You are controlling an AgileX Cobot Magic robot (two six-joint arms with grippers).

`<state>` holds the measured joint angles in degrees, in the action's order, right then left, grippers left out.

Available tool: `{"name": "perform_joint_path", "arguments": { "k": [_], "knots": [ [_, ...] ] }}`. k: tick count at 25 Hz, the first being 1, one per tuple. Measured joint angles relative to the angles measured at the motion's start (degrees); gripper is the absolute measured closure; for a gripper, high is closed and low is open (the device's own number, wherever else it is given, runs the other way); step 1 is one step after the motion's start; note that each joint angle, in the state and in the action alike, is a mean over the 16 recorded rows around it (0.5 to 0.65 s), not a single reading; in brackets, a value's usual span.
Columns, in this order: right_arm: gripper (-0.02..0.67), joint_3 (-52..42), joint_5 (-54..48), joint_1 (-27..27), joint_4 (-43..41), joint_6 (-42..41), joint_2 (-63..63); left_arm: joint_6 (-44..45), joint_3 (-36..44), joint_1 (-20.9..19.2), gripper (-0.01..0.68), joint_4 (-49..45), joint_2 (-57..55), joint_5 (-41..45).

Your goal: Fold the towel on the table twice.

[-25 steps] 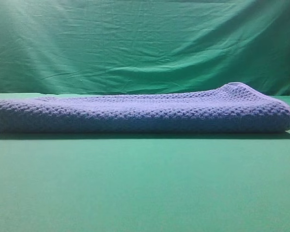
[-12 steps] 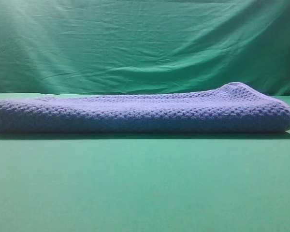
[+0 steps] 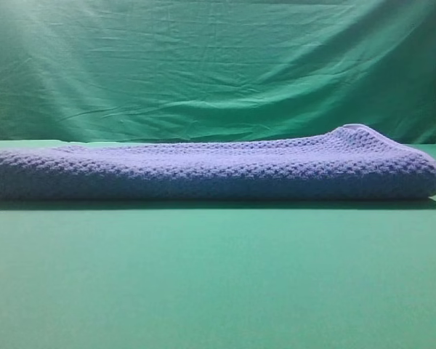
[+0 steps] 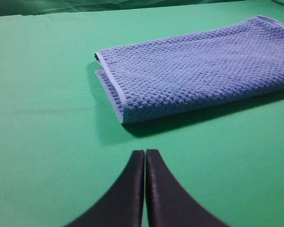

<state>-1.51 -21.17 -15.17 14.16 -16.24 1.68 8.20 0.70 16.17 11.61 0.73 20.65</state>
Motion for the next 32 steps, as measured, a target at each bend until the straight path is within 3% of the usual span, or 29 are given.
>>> {"name": "perform_joint_path", "arguments": {
  "k": [9, 24, 32],
  "knots": [
    [0.649, 0.0, -0.1, 0.3, 0.0, 0.0, -0.1, 0.0, 0.0, -1.6, 0.673, 0.0, 0.0, -0.2],
    [0.649, 0.0, -0.5, 6.9, 0.0, 0.0, -2.1, 0.0, 0.0, -15.6, 0.673, 0.0, 0.0, -0.2],
    [0.649, 0.0, -0.6, 8.1, 0.0, 0.0, -2.3, 0.0, 0.0, -17.7, 0.673, 0.0, 0.0, -0.2]
  ]
}}
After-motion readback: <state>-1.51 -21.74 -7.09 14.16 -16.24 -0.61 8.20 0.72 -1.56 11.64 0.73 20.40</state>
